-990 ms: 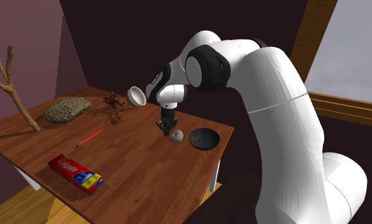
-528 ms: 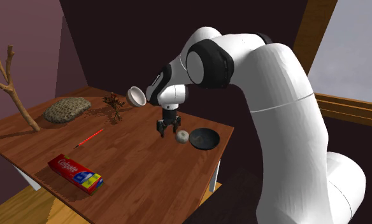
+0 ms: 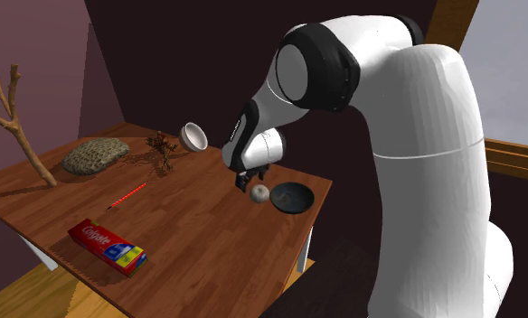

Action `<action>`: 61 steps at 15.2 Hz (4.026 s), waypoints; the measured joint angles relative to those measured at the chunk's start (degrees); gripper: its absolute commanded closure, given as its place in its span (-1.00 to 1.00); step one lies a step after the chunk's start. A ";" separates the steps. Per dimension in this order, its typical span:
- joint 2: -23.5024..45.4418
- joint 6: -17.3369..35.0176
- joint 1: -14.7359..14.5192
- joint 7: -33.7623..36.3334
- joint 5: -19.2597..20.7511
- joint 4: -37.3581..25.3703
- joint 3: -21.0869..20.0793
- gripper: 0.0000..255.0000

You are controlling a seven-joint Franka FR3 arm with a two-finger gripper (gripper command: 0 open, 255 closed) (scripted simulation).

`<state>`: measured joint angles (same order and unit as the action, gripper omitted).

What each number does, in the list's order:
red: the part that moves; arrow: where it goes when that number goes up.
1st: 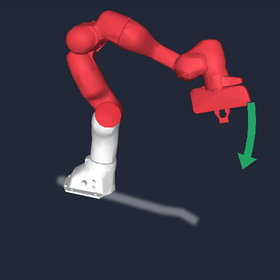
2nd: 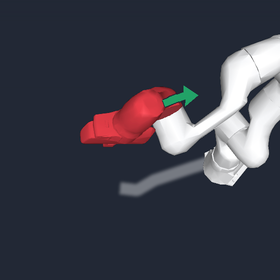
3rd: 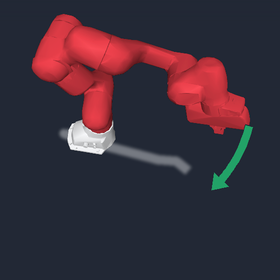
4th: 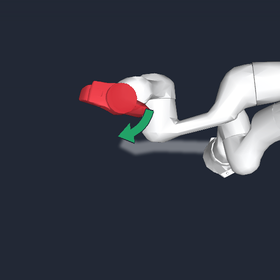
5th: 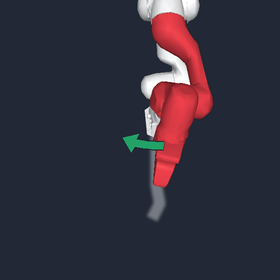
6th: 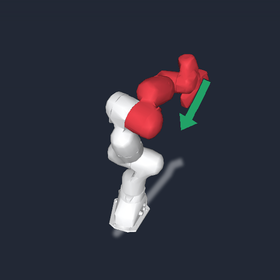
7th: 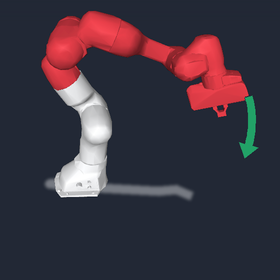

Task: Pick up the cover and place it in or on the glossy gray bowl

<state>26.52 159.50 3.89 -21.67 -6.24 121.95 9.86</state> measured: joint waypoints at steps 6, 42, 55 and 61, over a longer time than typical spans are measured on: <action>3.39 2.43 0.71 -0.56 -0.66 -1.25 -0.79 -1.00; -5.36 4.39 10.47 -26.60 1.83 11.78 -7.13 -1.00; -5.41 4.47 10.54 -26.67 1.80 11.68 -7.14 1.00; -9.15 1.02 10.03 -26.07 2.49 12.17 -6.56 1.00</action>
<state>17.38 160.52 13.92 -47.73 -3.75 134.12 3.30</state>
